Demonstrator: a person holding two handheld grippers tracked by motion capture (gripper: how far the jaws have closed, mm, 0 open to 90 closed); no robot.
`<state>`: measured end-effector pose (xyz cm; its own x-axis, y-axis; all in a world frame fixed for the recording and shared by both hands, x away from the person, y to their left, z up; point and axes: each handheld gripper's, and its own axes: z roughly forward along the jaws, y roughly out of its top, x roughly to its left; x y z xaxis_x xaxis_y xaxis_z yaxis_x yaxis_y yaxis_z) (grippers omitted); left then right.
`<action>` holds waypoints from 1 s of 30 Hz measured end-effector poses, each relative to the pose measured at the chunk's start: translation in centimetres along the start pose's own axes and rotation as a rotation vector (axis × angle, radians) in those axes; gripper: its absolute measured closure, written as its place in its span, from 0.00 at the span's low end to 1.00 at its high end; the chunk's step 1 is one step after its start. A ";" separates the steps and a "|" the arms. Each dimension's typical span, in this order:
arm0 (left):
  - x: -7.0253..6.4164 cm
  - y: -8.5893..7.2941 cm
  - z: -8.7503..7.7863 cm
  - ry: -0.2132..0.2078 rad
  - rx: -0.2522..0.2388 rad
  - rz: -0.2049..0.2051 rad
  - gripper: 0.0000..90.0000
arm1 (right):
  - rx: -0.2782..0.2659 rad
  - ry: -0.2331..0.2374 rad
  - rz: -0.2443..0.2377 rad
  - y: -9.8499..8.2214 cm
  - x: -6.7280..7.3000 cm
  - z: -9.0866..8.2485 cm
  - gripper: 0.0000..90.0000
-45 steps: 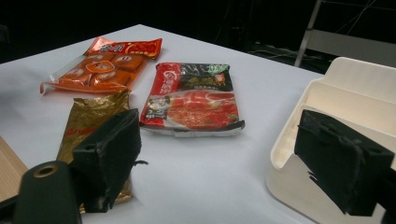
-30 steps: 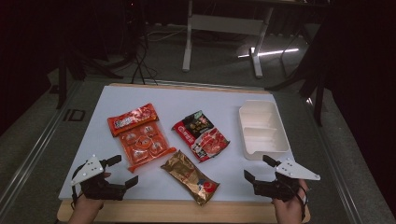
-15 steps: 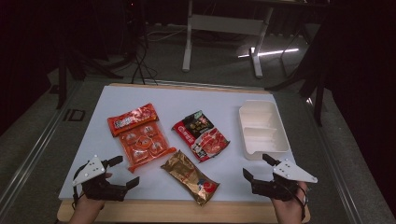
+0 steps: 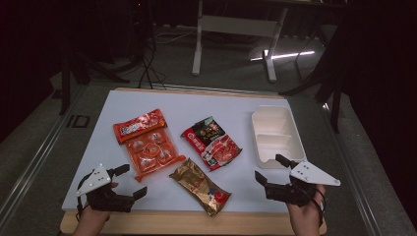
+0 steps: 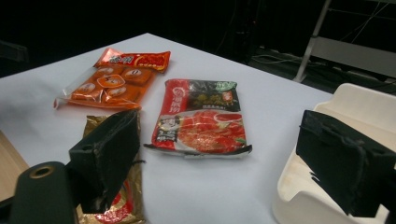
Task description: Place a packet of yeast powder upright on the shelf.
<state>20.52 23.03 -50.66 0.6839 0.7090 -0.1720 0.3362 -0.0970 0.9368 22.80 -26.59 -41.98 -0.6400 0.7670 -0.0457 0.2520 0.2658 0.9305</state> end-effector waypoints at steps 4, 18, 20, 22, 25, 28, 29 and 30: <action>0.0 0.0 0.0 0.001 0.005 0.002 0.00 | 0.009 0.008 -0.004 0.9 0.0 0.3 0.14; 0.0 0.0 0.0 0.002 0.006 -0.005 0.00 | 0.018 0.111 -0.043 3.9 1.3 2.3 0.13; 0.0 0.0 0.0 0.000 0.005 -0.005 0.00 | 0.013 0.127 -0.055 4.2 1.5 2.6 0.13; 0.1 0.0 0.0 0.001 0.004 -0.007 0.00 | 0.015 0.140 -0.057 4.6 1.6 2.9 0.13; 0.2 -0.1 0.0 0.003 0.007 -0.009 0.00 | 0.020 0.171 -0.057 5.2 1.8 3.3 0.12; 0.1 -0.1 0.0 0.003 0.006 -0.012 0.00 | 0.027 0.189 -0.062 5.8 2.0 3.9 0.12; 0.1 -0.1 0.0 0.003 0.007 -0.010 0.00 | 0.028 0.203 -0.060 5.9 2.1 4.1 0.11; 0.1 -0.1 0.0 0.002 0.006 -0.010 0.00 | 0.030 0.213 -0.056 6.1 2.2 4.3 0.11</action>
<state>20.58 23.10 -50.73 0.6789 0.7115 -0.1810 0.3475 -0.0942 0.9329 26.08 -20.76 -37.99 -0.7919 0.6104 -0.0162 0.2314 0.3245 0.9171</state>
